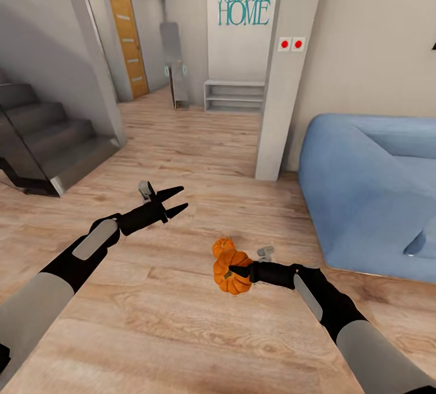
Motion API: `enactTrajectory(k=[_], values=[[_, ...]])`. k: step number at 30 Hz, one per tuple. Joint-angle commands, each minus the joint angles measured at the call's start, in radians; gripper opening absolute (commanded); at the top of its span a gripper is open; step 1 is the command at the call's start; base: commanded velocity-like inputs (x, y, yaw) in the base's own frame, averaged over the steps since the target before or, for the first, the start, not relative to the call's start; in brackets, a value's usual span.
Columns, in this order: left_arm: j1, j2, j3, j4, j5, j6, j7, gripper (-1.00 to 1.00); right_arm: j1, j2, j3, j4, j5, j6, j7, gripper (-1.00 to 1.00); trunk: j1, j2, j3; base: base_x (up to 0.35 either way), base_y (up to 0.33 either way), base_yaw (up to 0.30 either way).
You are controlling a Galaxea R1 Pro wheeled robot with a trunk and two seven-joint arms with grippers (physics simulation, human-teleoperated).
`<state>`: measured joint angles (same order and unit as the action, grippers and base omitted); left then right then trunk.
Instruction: Place each of the two pumpkins and all three candles from the living room inside a cabinet in the living room (use any cabinet), then make sure every cabinet is closed, and position the cauldron so it is next to a table in the living room.
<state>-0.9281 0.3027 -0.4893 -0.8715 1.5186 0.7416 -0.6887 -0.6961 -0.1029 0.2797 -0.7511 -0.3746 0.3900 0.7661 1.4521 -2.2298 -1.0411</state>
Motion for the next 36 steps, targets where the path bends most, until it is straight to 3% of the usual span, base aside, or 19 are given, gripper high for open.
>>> enactTrajectory(k=[1, 36], values=[[0.0, 0.0, 0.0, 0.0, 0.0, 0.0, 0.0, 1.0, 0.0, 0.0, -0.001, -0.001, -0.004, 0.001, 0.0, -1.0, 0.0, 0.0, 0.0, 0.337, 0.0, 0.0], [0.0, 0.0, 0.0, 0.0, 0.0, 0.0, 0.0, 1.0, 0.0, 0.002, 0.001, 0.0, -0.003, 0.002, -0.004, -1.0, 0.0, 0.0, 0.0, 0.337, 0.0, 0.0]])
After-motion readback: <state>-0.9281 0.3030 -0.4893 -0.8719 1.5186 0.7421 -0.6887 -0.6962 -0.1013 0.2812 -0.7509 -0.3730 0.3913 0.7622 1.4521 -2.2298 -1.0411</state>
